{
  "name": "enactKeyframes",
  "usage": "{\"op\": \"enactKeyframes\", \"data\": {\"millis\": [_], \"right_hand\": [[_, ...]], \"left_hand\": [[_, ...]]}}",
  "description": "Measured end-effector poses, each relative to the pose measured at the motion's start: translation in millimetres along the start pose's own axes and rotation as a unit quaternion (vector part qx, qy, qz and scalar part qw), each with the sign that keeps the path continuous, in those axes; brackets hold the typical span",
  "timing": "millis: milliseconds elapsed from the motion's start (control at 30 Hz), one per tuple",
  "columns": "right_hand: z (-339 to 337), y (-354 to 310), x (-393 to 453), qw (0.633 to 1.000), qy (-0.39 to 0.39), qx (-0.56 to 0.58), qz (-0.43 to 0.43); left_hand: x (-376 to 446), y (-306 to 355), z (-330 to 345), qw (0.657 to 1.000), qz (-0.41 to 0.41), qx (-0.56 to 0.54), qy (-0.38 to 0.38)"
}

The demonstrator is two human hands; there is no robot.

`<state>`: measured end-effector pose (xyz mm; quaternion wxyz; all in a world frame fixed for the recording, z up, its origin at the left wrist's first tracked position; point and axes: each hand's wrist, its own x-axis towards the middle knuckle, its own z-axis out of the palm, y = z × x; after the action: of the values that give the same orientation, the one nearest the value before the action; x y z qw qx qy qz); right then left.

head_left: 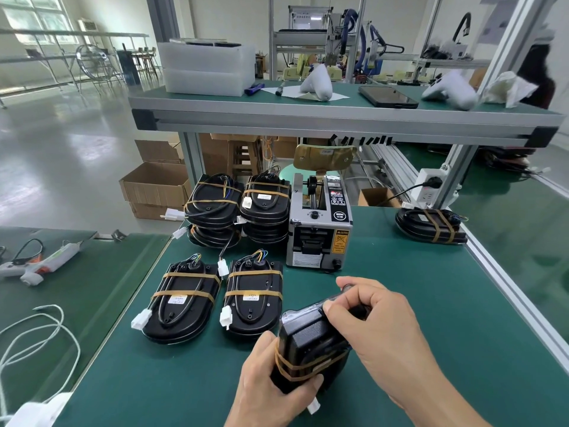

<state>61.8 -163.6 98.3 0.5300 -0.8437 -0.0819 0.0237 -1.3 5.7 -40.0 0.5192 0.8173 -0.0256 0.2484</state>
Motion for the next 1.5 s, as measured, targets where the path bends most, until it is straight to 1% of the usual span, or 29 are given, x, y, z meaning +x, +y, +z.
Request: {"op": "enactKeyframes", "data": {"millis": [133,333,1000,1233,1400,1500], "right_hand": [[1,0,0,1.000,0.001,-0.008,0.000],[1,-1,0,1.000,0.004,-0.015,-0.007],[1,0,3,0.999,0.003,-0.042,-0.013],[-1,2,7,0.999,-0.001,-0.032,-0.007],[4,6,5,1.000,0.000,0.021,0.007],[5,7,3,1.000,-0.004,0.028,0.005]], "left_hand": [[0,0,0,1.000,-0.002,0.001,-0.001],[0,1,-1,1.000,0.018,0.008,0.011],[1,0,-1,1.000,0.011,0.022,0.001],[1,4,-1,1.000,0.003,0.020,0.005],[0,9,-1,1.000,0.002,0.024,0.012],[1,12,-1,1.000,-0.005,0.023,0.007]]}}
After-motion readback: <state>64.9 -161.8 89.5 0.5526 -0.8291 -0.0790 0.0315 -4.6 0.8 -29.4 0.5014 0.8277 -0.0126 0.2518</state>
